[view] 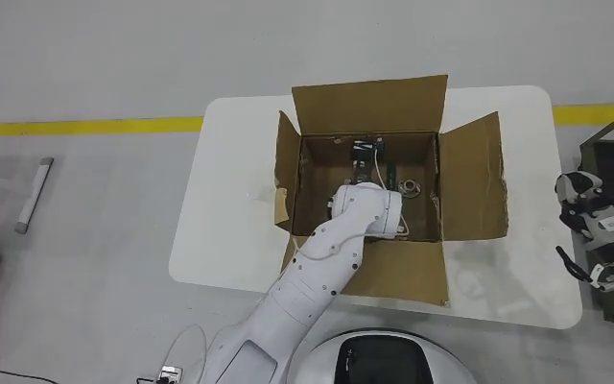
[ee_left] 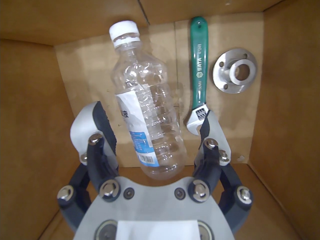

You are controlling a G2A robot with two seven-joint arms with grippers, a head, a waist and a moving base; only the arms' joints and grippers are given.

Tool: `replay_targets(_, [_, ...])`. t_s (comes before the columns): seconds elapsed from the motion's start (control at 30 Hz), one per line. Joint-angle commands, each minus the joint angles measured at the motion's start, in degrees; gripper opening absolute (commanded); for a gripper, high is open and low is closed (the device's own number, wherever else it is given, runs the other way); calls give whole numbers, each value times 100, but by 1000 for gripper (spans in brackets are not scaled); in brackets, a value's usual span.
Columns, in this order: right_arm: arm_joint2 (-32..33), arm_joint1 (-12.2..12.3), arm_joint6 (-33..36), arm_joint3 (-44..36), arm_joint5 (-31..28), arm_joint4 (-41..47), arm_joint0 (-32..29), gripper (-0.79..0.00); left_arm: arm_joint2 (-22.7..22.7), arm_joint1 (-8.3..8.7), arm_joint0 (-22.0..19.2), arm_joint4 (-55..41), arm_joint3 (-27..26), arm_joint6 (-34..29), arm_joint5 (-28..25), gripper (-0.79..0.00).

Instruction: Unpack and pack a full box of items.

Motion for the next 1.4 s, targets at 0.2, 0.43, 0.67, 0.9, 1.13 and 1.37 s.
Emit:
replay_targets(0.2, [-51,-25,41,14,-16,-60,49,-785,-59,-84,-7,-15,329,-34,-15,-179])
replay_targets(0.43, [-112,-68,462,52,24,1391,195,-468,-115,-139,-25,106,484,-10,-23,-785])
replay_targets(0.67, [283,-28,2318,253,606,5231,818,-160,-186,-178,12,252,428,22,-21,-785])
replay_targets(0.9, [248,86,3615,334,939,5836,1322,-209,-260,-203,99,421,232,-39,-65,-785])
replay_targets(1.13, [-238,150,3899,390,1038,5144,1531,-785,-362,-206,197,685,-132,-127,-140,-785])
replay_targets(1.37, [-401,171,3771,509,1143,4982,1630,-785,-565,-166,358,1103,-905,-402,-241,-785])
